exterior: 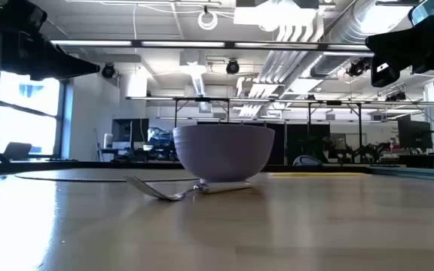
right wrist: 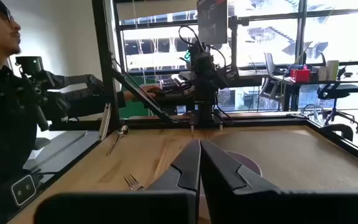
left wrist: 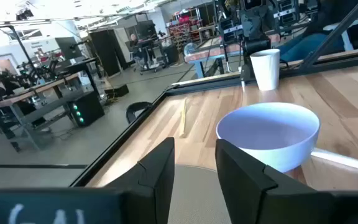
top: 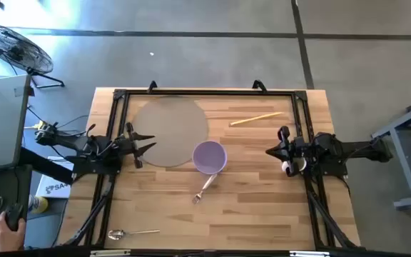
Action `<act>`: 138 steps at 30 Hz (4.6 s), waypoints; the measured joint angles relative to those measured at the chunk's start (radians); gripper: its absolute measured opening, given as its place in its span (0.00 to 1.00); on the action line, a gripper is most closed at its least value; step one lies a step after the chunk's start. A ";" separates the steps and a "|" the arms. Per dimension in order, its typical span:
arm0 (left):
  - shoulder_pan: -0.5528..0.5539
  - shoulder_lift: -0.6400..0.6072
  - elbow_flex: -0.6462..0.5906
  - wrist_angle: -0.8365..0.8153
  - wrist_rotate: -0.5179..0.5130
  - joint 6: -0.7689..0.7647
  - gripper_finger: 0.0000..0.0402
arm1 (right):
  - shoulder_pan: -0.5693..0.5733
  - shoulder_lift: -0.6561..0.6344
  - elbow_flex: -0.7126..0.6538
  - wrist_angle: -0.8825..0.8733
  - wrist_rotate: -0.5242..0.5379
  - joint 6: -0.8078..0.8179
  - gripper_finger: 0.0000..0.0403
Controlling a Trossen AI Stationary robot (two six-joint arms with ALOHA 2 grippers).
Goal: Pick & Place Utensil
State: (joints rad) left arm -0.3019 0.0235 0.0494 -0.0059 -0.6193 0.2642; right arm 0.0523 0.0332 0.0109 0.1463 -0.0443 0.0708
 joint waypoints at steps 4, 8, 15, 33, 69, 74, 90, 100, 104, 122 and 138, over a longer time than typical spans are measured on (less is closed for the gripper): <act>0.000 0.000 0.000 0.000 0.000 0.000 0.29 | 0.000 0.000 0.000 0.000 0.000 0.000 0.01; 0.000 0.000 0.000 0.000 0.000 0.000 0.29 | 0.000 0.000 0.000 0.000 0.000 0.000 0.01; 0.000 0.000 0.000 0.000 0.000 0.000 0.29 | 0.000 0.000 0.000 0.000 0.000 0.000 0.01; 0.000 0.000 0.000 0.000 0.000 0.000 0.29 | 0.000 0.000 0.000 0.000 0.000 0.000 0.01; 0.000 0.229 -0.001 0.341 0.476 -0.216 0.29 | 0.000 0.000 0.000 0.000 0.000 0.000 0.01; 0.000 0.367 -0.001 0.423 0.514 -0.297 0.29 | 0.000 0.000 0.000 0.000 0.000 0.000 0.01; 0.000 0.614 0.000 0.665 0.520 -0.349 0.29 | 0.000 0.000 0.000 -0.001 0.000 0.000 0.01; 0.000 0.856 0.173 0.655 0.504 -0.311 0.29 | 0.000 0.000 0.000 -0.002 0.000 0.000 0.01; 0.000 0.971 0.245 0.654 0.525 -0.294 0.29 | 0.000 0.000 0.000 -0.005 0.000 0.000 0.01; 0.000 1.309 0.486 0.609 0.533 -0.271 0.29 | 0.000 0.000 0.000 -0.010 0.000 0.000 0.01; 0.000 1.508 0.845 0.187 0.467 -0.268 0.35 | 0.000 0.000 0.000 -0.016 0.000 0.000 0.01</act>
State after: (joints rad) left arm -0.3016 1.5312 0.8941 0.1814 -0.1524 -0.0042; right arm 0.0521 0.0333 0.0108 0.1307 -0.0441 0.0708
